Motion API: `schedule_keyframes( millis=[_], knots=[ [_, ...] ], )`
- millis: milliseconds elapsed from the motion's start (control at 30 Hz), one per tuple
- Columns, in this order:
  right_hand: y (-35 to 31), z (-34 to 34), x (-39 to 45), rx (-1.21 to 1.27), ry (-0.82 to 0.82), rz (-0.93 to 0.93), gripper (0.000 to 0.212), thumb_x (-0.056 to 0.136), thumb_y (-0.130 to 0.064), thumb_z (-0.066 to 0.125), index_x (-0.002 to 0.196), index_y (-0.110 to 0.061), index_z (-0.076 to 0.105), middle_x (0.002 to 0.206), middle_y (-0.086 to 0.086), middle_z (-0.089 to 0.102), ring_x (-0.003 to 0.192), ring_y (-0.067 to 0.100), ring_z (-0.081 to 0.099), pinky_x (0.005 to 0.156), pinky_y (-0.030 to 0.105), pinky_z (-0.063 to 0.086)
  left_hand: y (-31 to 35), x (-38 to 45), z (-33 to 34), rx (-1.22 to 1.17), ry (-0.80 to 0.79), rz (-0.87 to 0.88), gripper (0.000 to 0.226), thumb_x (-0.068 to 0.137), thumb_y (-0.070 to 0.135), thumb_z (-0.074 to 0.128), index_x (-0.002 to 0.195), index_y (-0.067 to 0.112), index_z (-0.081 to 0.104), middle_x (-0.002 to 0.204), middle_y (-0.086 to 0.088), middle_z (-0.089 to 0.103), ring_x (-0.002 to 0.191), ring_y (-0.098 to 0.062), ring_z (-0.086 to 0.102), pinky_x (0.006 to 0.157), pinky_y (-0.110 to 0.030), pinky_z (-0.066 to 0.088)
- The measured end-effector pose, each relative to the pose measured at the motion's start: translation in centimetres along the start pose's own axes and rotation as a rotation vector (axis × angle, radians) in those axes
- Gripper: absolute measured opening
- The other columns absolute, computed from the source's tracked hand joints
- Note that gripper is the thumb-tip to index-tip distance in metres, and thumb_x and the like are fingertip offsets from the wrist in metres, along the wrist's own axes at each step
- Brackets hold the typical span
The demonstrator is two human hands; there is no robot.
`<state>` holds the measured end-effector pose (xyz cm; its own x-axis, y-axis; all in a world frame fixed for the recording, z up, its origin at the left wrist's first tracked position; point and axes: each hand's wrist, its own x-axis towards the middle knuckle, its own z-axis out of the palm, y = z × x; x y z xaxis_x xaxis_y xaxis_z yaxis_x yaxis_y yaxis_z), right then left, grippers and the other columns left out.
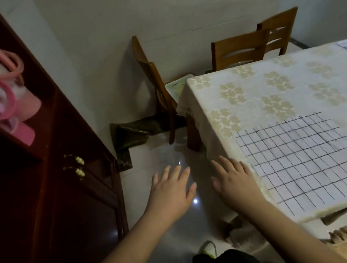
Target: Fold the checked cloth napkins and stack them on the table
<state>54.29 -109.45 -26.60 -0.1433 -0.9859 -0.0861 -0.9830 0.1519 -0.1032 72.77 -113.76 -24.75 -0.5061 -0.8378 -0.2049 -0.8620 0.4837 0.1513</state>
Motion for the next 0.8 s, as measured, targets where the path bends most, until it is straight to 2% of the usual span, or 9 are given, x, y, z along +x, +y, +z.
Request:
schedule_keyframes(
  millis=[400, 500, 567, 633, 800],
  knots=[
    [6.4, -2.4, 10.0, 0.011, 0.017, 0.241, 0.056, 0.083, -0.043, 0.037, 0.120, -0.015, 0.068, 0.121, 0.012, 0.068, 0.110, 0.034, 0.065, 0.092, 0.050, 0.051, 2.7, 15.6, -3.6, 0.025, -0.047, 0.229, 0.057, 0.101, 0.051, 0.024, 0.153, 0.027, 0.020, 0.159, 0.003, 0.025, 0.148, -0.023, 0.016, 0.119, -0.048, 0.012],
    [7.5, -2.3, 12.1, 0.006, 0.033, 0.310, 0.058, 0.085, -0.045, 0.035, 0.126, -0.017, 0.065, 0.126, 0.011, 0.066, 0.116, 0.033, 0.062, 0.096, 0.050, 0.049, 3.0, 19.9, -3.7, 0.031, -0.081, 0.323, 0.056, 0.101, 0.050, 0.024, 0.152, 0.027, 0.022, 0.159, 0.003, 0.025, 0.148, -0.023, 0.016, 0.119, -0.049, 0.011],
    [8.0, -2.2, 13.5, 0.013, 0.047, 0.369, 0.057, 0.090, -0.045, 0.034, 0.136, -0.020, 0.055, 0.139, 0.009, 0.057, 0.128, 0.032, 0.053, 0.106, 0.048, 0.040, 3.1, 22.7, -3.9, 0.030, -0.081, 0.383, 0.055, 0.101, 0.049, 0.025, 0.152, 0.027, 0.024, 0.157, 0.003, 0.028, 0.146, -0.021, 0.018, 0.118, -0.049, 0.011],
    [8.5, -2.3, 14.7, 0.022, 0.027, 0.432, 0.055, 0.098, -0.044, 0.036, 0.148, -0.022, 0.039, 0.153, 0.006, 0.041, 0.141, 0.028, 0.036, 0.115, 0.044, 0.025, 3.0, 25.5, -4.0, 0.044, -0.079, 0.460, 0.055, 0.101, 0.049, 0.025, 0.151, 0.027, 0.026, 0.156, 0.004, 0.031, 0.144, -0.021, 0.022, 0.118, -0.049, 0.014],
    [8.6, -2.9, 16.8, 0.054, 0.007, 0.598, 0.058, 0.102, -0.047, 0.027, 0.155, -0.026, 0.017, 0.162, 0.001, 0.020, 0.149, 0.023, 0.017, 0.120, 0.039, 0.010, 2.6, 31.2, -4.7, 0.127, -0.081, 0.660, 0.069, 0.089, 0.054, 0.008, 0.149, 0.027, 0.029, 0.154, 0.003, 0.034, 0.143, -0.021, 0.026, 0.115, -0.048, 0.019]
  ],
)
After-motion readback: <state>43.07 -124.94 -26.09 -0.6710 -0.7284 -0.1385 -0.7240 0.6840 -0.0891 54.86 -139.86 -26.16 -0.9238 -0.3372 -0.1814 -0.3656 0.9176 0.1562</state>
